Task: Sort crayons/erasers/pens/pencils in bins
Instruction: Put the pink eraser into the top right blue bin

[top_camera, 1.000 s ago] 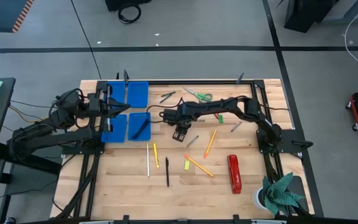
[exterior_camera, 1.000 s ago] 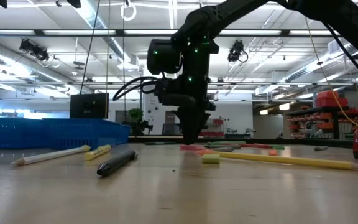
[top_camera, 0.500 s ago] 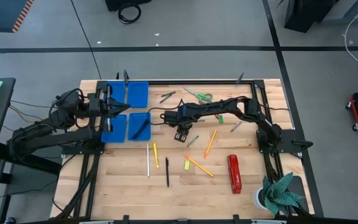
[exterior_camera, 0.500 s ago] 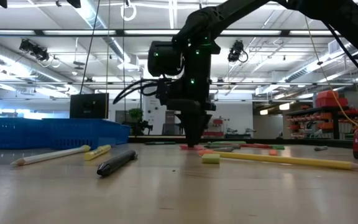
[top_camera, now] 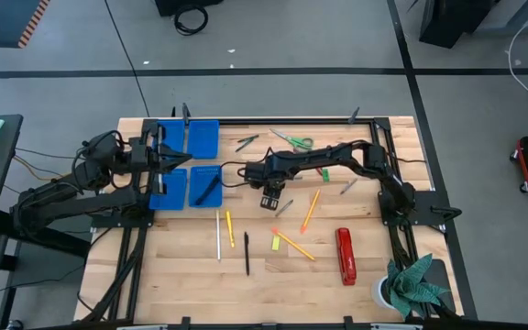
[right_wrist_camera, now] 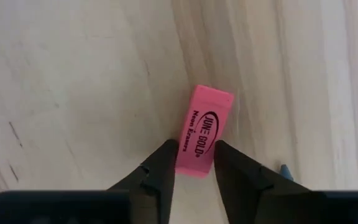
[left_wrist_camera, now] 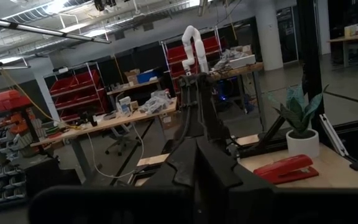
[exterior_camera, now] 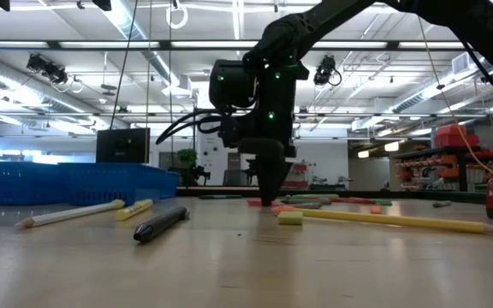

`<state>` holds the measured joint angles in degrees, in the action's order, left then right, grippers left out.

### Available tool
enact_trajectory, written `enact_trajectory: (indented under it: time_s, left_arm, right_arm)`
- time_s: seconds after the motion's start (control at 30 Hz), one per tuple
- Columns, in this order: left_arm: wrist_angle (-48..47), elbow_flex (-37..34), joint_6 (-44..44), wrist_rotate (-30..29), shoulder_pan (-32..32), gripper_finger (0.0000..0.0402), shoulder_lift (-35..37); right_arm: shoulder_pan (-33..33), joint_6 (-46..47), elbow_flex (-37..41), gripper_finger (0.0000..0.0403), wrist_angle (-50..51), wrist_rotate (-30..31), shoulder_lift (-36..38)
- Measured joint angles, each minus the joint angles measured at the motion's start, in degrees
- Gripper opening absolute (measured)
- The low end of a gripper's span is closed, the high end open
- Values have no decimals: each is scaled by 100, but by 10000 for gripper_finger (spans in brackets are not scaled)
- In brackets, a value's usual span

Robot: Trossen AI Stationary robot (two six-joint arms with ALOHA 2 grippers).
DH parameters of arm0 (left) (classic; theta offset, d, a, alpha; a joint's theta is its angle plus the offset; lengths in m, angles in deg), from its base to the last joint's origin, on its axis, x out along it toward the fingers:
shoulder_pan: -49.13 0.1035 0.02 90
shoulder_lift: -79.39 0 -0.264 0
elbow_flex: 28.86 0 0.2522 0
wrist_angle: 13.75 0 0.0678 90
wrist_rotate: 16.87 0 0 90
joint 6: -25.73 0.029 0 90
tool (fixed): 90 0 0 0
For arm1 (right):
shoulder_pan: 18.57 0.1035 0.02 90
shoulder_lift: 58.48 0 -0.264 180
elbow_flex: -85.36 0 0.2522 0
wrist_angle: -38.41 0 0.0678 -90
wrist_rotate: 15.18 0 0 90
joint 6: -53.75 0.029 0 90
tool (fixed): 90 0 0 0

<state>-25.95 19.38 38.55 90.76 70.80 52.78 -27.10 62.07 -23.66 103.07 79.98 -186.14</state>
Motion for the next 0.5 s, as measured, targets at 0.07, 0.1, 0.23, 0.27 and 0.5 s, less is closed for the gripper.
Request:
enact_trajectory:
  time_s: [0.07, 0.1, 0.23, 0.27, 0.5]
  left_arm:
    - [0, 0, 1, 0, 0, 22, 0]
    - [0, 0, 1, 0, 0, 24, 0]
    - [-3, 0, 28, 0, 0, 23, 0]
    - [-5, 2, 105, 0, 0, 21, 0]
    - [-138, 2, 935, 1, 0, 15, -2]
  right_arm:
    - [-45, -103, 3, 87, -24, -128, 0]
    - [-66, -157, 2, 77, -30, -190, 15]
    - [-174, -279, 24, 53, -88, -480, 180]
    - [-197, -292, 42, 51, -103, -523, 242]
    - [-201, -311, 20, 39, -267, -525, 1295]
